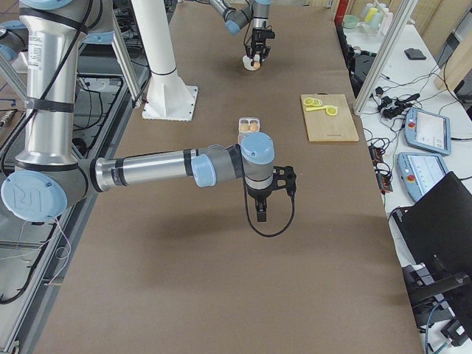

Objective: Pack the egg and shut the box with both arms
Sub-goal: 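Lift the egg with the left gripper and carry it to the egg box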

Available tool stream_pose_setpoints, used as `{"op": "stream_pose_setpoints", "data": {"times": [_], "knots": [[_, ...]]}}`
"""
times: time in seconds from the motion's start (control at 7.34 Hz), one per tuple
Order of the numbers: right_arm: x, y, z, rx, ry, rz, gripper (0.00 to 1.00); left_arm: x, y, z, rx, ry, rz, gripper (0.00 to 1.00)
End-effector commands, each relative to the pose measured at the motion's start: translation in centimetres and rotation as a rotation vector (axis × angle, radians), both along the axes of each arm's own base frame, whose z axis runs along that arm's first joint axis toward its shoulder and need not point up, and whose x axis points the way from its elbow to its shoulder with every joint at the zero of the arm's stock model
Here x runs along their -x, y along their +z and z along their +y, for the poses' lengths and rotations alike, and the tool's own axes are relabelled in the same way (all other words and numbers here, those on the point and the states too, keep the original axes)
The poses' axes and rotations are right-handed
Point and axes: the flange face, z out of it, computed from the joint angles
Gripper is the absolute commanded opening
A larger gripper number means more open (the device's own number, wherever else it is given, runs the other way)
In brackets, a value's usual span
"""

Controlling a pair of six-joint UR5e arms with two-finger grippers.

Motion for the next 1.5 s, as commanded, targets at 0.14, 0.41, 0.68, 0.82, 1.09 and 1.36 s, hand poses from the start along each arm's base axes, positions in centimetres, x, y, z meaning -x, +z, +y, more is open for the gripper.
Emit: {"op": "stream_pose_setpoints", "data": {"times": [0.14,0.41,0.68,0.82,1.09,1.36], "knots": [[-0.1,-0.2,0.0,0.000,0.003,-0.003,1.00,-8.9,-3.2,2.2,0.001,0.054,0.192,0.00],[-0.1,-0.5,0.0,-0.004,0.004,-0.003,1.00,-15.3,-6.1,6.2,-0.055,-0.011,0.303,0.00],[0.0,-1.0,-0.5,-0.015,0.006,-0.004,1.00,-18.5,-7.6,7.6,-0.075,-0.032,0.406,0.00],[0.0,-1.1,-0.5,-0.013,0.009,-0.006,1.00,-18.4,-7.7,7.8,-0.085,-0.032,0.447,0.00],[0.0,-1.3,-0.7,-0.019,0.008,-0.006,1.00,-19.5,-9.1,7.4,-0.099,-0.097,0.491,0.00],[0.1,-1.5,-0.9,-0.023,0.008,-0.007,1.00,-20.2,-9.4,6.8,-0.100,-0.124,0.521,0.00]]}}
